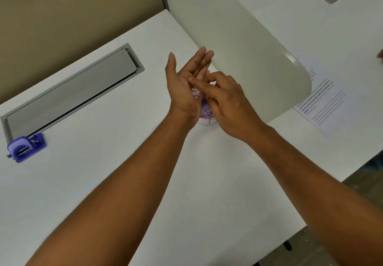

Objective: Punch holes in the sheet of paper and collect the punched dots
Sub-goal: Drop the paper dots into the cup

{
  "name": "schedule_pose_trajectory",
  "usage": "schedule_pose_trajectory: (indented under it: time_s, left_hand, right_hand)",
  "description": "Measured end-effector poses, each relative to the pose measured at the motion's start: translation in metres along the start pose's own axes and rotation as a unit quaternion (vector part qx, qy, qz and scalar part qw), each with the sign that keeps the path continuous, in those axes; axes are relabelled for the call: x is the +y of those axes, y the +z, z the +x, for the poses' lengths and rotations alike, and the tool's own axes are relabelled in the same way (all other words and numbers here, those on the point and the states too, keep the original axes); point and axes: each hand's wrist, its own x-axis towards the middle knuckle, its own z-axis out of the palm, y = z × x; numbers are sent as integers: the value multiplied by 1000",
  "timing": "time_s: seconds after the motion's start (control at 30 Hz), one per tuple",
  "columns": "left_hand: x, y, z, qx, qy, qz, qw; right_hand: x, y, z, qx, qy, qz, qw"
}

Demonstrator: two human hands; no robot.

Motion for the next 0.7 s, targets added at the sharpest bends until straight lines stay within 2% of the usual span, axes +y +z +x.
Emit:
schedule_pose_trajectory:
  time_s: [0.13, 0.4, 0.57, 0.7]
  left_hand:
    - [-1, 5, -4, 16, 24, 7, 1000]
    - [4, 12, -10, 11, 41, 45, 998]
    - [7, 16, -15, -8, 46, 53, 997]
    - [10, 15, -17, -22, 47, 62, 997]
  right_hand:
    - [11, 10, -4, 10, -14, -49, 999]
    - [24, 15, -13, 98, -10, -50, 994]
    - [19, 19, -15, 81, -68, -33, 994]
    - [23, 19, -18, 95, -37, -31, 994]
